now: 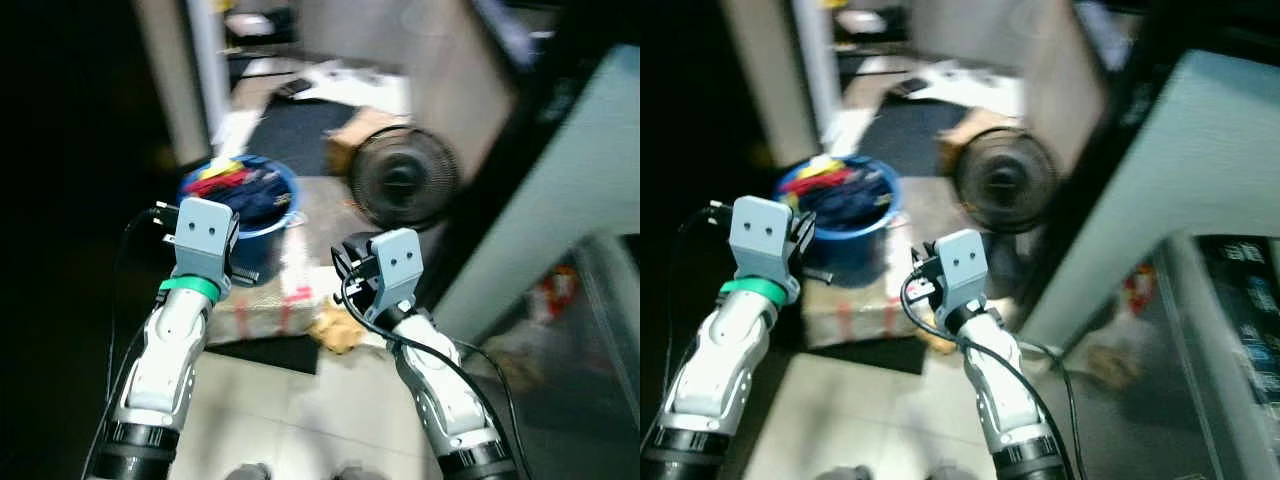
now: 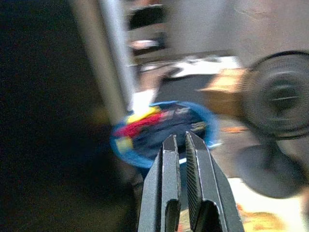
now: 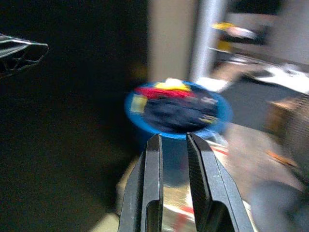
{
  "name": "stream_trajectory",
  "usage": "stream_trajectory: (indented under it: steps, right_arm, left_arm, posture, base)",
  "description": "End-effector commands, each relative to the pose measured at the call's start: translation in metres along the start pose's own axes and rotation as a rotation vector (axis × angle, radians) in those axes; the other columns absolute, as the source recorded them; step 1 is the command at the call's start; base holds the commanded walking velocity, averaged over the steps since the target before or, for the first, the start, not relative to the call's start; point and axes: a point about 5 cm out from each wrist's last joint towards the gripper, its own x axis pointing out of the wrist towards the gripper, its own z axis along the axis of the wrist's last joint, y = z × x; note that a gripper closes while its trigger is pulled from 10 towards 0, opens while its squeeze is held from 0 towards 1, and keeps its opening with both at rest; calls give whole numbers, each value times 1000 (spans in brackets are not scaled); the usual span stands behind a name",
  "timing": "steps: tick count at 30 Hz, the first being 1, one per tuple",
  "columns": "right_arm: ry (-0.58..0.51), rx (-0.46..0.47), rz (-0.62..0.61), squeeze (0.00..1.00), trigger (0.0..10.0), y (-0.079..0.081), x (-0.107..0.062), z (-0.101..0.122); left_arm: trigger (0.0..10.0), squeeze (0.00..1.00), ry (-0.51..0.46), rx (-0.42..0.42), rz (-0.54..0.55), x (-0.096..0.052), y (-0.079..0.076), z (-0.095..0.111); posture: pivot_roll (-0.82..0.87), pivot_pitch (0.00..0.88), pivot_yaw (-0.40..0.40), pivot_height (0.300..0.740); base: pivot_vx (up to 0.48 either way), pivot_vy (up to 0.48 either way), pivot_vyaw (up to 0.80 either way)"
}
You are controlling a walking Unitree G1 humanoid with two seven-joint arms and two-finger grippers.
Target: Clothes washing
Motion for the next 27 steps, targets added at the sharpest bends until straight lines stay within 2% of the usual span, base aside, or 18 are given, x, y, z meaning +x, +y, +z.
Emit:
stream_trajectory:
  steps: [1, 8, 16, 27]
  right_arm:
    - [27, -1, -12, 0, 10000, -4, -4, -7]
    - [26, 19, -15, 0, 10000, -5, -5, -8]
    - [31, 23, -18, 0, 10000, -5, -5, -8]
    - [30, 27, -23, 0, 10000, -5, -5, -8]
  left_arm:
    - [10000, 0, 17, -3, -16, -1, -5, -4]
    - [10000, 0, 17, 2, -13, -1, -5, -5]
    - [10000, 0, 16, 8, -19, -1, -5, -5]
    - [10000, 0, 14, 12, -21, 0, -6, -4]
  posture:
    - [-4, 2, -2, 740]
    - [-5, 0, -1, 740]
    - [-4, 0, -1, 740]
    - [-3, 0, 1, 740]
  base:
    - [0, 0, 800]
    - [0, 0, 419]
    - [356, 319, 0]
    - [426, 0, 0]
